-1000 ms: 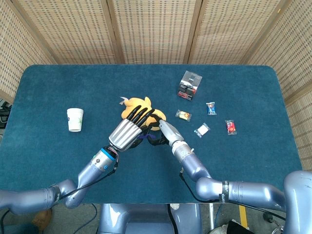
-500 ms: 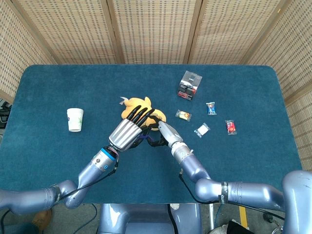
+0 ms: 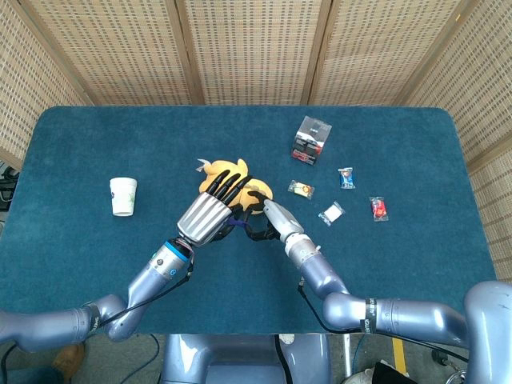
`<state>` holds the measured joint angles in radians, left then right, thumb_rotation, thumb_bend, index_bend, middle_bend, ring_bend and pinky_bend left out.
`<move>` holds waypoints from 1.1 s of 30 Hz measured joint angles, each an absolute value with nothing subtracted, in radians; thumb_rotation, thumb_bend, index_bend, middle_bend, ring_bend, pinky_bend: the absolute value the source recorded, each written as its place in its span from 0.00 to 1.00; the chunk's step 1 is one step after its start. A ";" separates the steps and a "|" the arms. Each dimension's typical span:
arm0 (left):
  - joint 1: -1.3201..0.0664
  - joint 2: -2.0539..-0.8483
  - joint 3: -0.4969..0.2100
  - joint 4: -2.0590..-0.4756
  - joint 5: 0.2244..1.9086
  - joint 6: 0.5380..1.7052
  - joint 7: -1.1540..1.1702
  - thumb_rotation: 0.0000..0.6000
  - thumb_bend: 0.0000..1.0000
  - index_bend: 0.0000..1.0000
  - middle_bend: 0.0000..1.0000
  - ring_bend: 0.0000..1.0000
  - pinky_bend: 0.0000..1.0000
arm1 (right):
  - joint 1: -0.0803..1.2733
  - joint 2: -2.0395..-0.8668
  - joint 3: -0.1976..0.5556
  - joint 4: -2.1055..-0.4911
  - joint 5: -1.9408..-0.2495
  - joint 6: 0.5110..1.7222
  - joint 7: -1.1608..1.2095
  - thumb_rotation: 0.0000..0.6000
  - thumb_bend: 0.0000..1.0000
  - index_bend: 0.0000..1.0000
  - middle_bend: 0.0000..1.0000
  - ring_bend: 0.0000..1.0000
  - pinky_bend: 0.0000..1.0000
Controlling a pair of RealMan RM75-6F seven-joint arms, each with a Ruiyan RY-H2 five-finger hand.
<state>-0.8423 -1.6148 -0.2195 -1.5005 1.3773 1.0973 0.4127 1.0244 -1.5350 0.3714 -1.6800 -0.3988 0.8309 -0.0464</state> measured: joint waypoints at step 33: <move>-0.744 -1.288 -0.389 -1.618 1.262 1.216 0.278 1.00 0.49 0.81 0.00 0.00 0.00 | 0.937 -1.454 0.345 -1.671 -0.449 0.797 0.015 1.00 0.66 0.75 0.14 0.00 0.00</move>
<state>-0.7437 -1.2878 -0.3891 -1.6181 1.2624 1.2162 0.2780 0.9368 -1.4543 0.3449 -1.6715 -0.4489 0.7969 0.0154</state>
